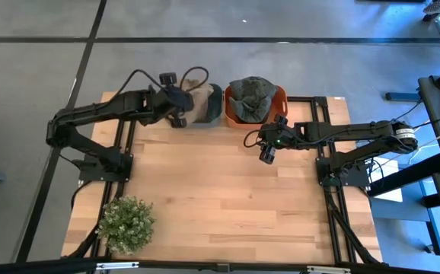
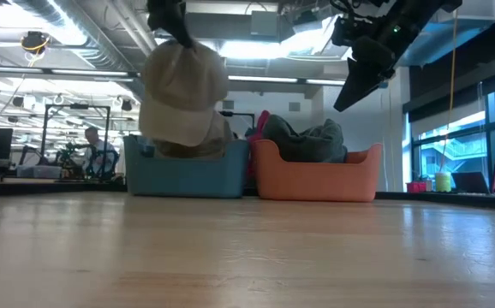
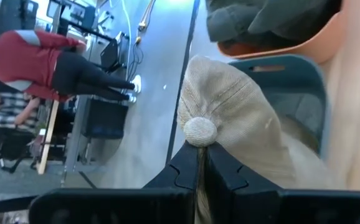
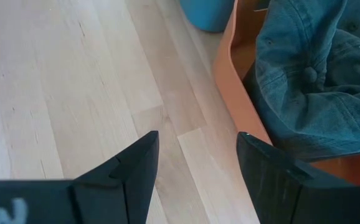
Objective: Pick & Place hat
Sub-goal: Put the brown cap into the dark blue bin
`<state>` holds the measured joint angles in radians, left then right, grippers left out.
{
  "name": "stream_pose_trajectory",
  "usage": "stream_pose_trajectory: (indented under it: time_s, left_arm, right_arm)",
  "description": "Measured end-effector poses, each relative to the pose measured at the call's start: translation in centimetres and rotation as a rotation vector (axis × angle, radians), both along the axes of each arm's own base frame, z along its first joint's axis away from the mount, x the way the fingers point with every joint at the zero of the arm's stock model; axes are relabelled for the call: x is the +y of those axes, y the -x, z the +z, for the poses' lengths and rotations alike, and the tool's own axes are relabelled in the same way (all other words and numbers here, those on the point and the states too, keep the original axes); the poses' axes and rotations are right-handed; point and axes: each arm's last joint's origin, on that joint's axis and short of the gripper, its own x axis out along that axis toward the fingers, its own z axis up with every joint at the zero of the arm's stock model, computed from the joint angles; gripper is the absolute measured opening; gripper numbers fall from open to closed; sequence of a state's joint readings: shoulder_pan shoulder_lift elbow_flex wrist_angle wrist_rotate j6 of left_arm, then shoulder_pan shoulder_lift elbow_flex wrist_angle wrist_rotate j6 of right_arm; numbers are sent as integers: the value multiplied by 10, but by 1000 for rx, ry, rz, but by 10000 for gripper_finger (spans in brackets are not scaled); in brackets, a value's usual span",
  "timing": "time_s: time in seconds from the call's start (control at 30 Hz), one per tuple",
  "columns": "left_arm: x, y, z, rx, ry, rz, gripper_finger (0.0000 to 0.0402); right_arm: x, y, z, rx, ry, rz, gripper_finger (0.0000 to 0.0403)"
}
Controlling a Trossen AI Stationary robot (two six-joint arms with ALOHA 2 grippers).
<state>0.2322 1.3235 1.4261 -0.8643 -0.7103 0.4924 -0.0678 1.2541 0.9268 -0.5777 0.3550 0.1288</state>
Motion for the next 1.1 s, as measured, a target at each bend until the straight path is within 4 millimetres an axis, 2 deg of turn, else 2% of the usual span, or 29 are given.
stream_pose_trajectory:
  time_s: [0.33,0.53,0.9,1.0,1.1]
  left_arm:
    - [28,-20,-19,32,24,45,6]
    - [42,-31,-30,97,-37,92,6]
    - [48,-35,-31,78,-53,93,6]
    - [48,-36,-43,90,-42,92,6]
    - [48,-36,-64,129,-49,92,5]
  right_arm:
    - [0,0,0,0,-1,-1,217]
    - [0,0,0,-1,0,0,217]
    - [0,0,0,3,0,0,217]
    - [0,0,0,3,-1,0,217]
    - [0,0,0,3,-1,0,217]
